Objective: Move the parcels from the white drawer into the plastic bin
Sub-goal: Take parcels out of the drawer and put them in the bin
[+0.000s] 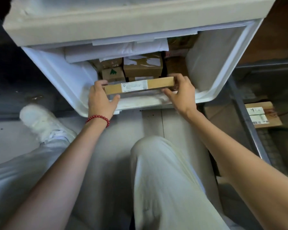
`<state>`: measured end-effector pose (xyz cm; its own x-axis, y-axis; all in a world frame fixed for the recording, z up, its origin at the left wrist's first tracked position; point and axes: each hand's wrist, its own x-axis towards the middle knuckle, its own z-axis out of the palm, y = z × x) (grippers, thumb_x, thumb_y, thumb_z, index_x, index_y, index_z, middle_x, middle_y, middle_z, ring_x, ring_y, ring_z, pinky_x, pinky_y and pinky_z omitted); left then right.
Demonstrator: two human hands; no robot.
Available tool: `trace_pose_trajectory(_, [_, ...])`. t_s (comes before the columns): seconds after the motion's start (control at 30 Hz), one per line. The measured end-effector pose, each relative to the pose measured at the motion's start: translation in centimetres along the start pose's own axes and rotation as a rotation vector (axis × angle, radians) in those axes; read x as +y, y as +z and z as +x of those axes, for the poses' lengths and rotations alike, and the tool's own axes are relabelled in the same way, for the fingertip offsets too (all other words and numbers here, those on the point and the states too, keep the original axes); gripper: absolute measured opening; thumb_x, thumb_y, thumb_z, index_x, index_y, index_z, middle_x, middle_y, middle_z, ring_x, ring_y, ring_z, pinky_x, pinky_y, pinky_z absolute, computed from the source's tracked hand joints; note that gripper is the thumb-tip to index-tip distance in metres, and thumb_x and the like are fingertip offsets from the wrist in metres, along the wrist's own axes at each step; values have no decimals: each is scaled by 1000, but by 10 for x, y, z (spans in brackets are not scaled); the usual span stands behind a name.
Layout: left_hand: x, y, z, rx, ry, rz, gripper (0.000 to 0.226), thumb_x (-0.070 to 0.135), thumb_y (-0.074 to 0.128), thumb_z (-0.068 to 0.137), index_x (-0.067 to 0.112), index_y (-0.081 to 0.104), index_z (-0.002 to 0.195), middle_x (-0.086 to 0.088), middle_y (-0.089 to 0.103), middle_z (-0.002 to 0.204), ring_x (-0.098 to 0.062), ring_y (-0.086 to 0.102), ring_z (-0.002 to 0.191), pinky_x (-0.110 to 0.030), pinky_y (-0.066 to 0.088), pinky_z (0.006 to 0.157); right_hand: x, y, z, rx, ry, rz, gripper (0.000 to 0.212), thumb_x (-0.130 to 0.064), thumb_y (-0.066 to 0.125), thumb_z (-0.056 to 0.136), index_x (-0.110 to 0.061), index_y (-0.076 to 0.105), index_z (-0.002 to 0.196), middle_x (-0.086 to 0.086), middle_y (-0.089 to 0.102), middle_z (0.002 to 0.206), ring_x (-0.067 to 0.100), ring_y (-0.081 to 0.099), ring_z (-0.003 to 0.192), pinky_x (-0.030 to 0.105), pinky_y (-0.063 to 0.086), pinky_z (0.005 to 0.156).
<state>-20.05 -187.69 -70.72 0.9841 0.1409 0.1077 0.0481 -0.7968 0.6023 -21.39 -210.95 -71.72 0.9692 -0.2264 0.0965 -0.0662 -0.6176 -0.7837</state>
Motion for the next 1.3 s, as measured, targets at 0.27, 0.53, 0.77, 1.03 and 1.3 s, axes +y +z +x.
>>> trace_pose_trajectory(0.27, [23,-32,-23,-2,165,-37,37,29,69,84,15,57,117,-10,60,114,-23,55,104,-22,38,86,-3,-46,-39,4,-13,149,41,-26,67,89,-17,52,127,2,49,122,8,49,104,12,39,91])
trace_pose_trajectory(0.53, [56,-48,-45,-113,135,-256,48,35,60,91,22,45,135,-6,53,130,-18,53,115,-23,41,91,-5,-92,-65,-84,75,395,37,-41,58,93,-27,47,125,-2,54,120,15,56,110,37,51,93])
trace_pose_trajectory(0.77, [69,-53,-80,-334,129,-411,87,21,82,71,27,30,141,4,46,132,-9,53,105,-17,45,81,10,-106,-78,37,269,553,35,-40,63,91,-24,40,113,-2,63,87,12,61,84,28,50,66])
trace_pose_trajectory(1.03, [78,-49,-88,-438,181,-109,107,45,89,53,33,32,143,4,34,148,-18,38,129,-38,37,105,12,-122,-81,77,341,445,27,-40,67,88,-21,56,103,-4,59,104,9,56,88,19,44,58])
trace_pose_trajectory(1.3, [89,-47,-85,-262,214,-183,43,28,75,79,24,59,119,8,62,114,11,56,76,-3,40,67,4,-134,-87,-92,393,635,44,-49,56,92,-14,62,117,2,58,116,25,60,111,38,59,79])
